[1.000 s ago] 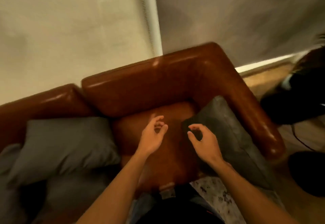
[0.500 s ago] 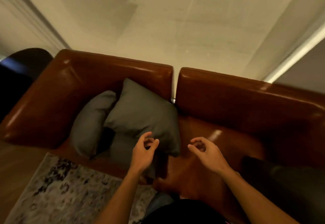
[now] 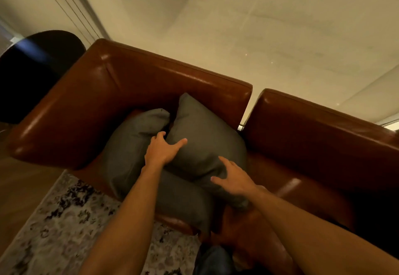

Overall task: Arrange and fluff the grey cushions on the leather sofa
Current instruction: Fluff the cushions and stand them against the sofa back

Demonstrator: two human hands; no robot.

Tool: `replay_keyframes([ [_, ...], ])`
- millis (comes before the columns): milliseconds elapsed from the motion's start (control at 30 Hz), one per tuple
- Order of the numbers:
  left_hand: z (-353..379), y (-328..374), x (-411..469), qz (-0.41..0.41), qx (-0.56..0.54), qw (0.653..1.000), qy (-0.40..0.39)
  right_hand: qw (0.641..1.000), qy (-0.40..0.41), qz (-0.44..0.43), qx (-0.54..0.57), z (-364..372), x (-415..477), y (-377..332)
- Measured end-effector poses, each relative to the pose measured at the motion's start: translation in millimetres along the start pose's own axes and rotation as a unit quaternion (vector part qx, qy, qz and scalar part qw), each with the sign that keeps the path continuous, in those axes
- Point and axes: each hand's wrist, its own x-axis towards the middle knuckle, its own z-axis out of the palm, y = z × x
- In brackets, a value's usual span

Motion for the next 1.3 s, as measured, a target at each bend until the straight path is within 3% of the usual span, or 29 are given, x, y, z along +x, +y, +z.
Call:
replay_keyframes([
  [100, -4.4, 4.2, 34.4, -0.094, -0.121, 0.981, -0.12, 0.994, -0.072, -0.018, -0.084, -3.3, 19.6, -12.9],
  [200, 3.7, 4.6, 48.5, -0.122, -0.124, 0.966, -0.19, 0.988, -0.108, -0.022, -0.11, -8.8, 28.7, -24.6],
  [500, 39.1, 19.3, -16.5, -0.017, -0.081, 0.994, -0.074, 0.989, -0.012, -0.053, -0.135, -43.6, -16.7, -13.7],
  [700, 50.3, 63.8, -90.1, 0.134, 0.06, 0.988, -0.056, 0.946, 0.142, -0.106, -0.272, -107.2, -59.2, 10.2],
  [800, 35.4, 90.3, -120.0, 0.218, 0.169, 0.958, -0.083, 0.925, 0.172, -0.107, -0.322, -150.9, -87.2, 32.8],
  [967, 22.9, 154.5, -164.4, 0.388, 0.301, 0.864, -0.107, 0.915, 0.14, -0.081, -0.37, -208.0, -142.9, 93.8],
  [1100, 45.9, 207.9, -194.9, 0.472, 0.351, 0.797, -0.135, 0.947, 0.098, -0.044, -0.301, -239.8, -195.3, 142.1],
  [1300, 115.5, 282.6, -234.6, 0.556, 0.376, 0.724, -0.157, 0.958, 0.183, -0.021, -0.219, -257.3, -271.1, 236.2],
])
